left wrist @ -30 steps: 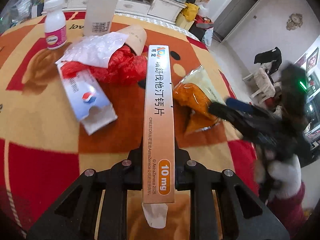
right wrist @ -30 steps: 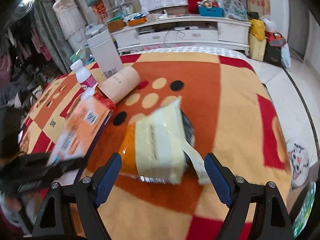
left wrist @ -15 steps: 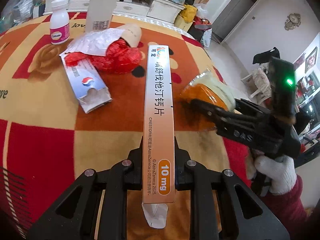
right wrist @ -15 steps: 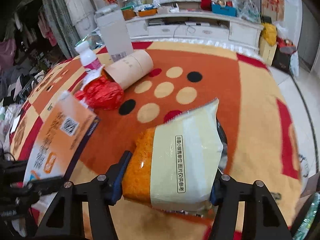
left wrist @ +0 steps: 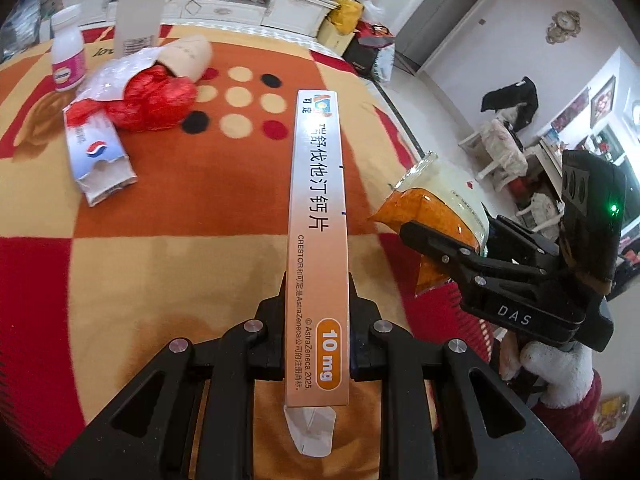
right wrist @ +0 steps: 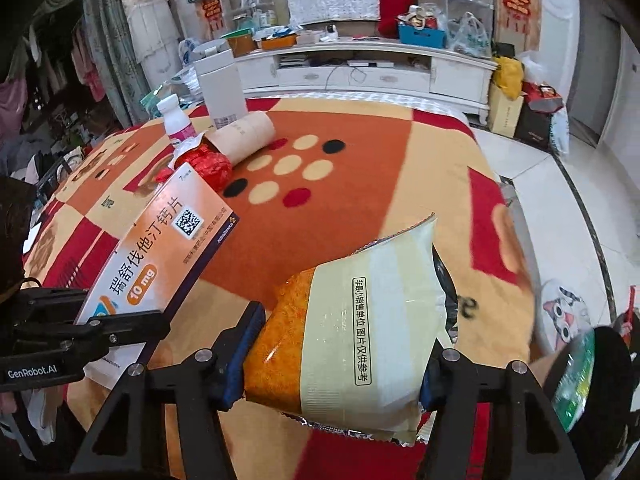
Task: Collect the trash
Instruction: 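Carry the orange box and cream snack bag over the black bin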
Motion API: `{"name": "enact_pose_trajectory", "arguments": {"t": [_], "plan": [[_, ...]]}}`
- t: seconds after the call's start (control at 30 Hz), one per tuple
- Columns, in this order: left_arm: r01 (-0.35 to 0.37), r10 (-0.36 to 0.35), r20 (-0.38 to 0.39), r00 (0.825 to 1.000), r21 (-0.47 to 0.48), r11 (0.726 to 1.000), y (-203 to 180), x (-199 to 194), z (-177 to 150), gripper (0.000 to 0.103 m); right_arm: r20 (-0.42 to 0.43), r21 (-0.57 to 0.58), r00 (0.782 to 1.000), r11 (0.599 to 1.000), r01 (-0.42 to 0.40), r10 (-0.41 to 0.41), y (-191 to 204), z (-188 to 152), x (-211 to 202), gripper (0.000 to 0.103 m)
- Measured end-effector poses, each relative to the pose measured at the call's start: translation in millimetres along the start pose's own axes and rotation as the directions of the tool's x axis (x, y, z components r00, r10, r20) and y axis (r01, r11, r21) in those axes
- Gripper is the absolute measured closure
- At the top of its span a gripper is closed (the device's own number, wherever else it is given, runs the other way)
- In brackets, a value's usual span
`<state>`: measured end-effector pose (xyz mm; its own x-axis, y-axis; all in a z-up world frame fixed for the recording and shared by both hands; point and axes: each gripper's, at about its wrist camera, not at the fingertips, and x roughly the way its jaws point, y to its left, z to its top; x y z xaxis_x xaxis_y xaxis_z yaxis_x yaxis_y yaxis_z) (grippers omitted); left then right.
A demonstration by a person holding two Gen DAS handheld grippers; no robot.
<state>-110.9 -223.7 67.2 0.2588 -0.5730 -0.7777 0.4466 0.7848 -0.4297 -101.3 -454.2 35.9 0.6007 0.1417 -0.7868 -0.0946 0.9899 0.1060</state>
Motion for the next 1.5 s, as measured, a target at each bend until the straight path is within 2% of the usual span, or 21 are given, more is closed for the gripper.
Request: {"name": "enact_pose_trajectory", "arguments": {"t": [0.4,0.83,1.03,1.17,1.27,1.5], "plan": [[0.014,-0.013,-0.011,1.000,0.045,0.999,-27.4,7.2,-2.8,0.086,0.023,0.042,0.999,0.999,0.023,-0.024,-23.2,-20.2,-26.1,0.042],[0.018,-0.015,-0.038,0.999,0.082,0.996,-47.3,20.1,-5.6,0.086,0.023,0.091,0.998,0.994,0.055,-0.057,-54.3,-32.2,-35.2,0.042],[0.021,-0.016,-0.053,0.998,0.091,0.996,-53.2,27.6,-6.0,0.086,0.000,0.172,0.995,0.980,0.101,-0.103,-101.8,-42.2,-38.2,0.042],[0.022,-0.016,-0.063,0.998,0.095,0.995,-56.7,32.7,-6.9,0.086,-0.054,0.275,0.988,0.950,0.151,-0.142,-151.3,-58.8,-36.5,0.042],[0.022,-0.015,-0.072,0.997,0.100,0.995,-59.1,36.3,-6.7,0.086,-0.064,0.321,0.982,0.928,0.189,-0.178,-175.9,-72.1,-46.3,0.042],[0.042,-0.031,-0.096,0.995,0.124,0.991,-76.5,48.1,-5.8,0.086,-0.072,0.361,0.974,0.905,0.225,-0.214,-205.2,-90.2,-62.8,0.042]]}}
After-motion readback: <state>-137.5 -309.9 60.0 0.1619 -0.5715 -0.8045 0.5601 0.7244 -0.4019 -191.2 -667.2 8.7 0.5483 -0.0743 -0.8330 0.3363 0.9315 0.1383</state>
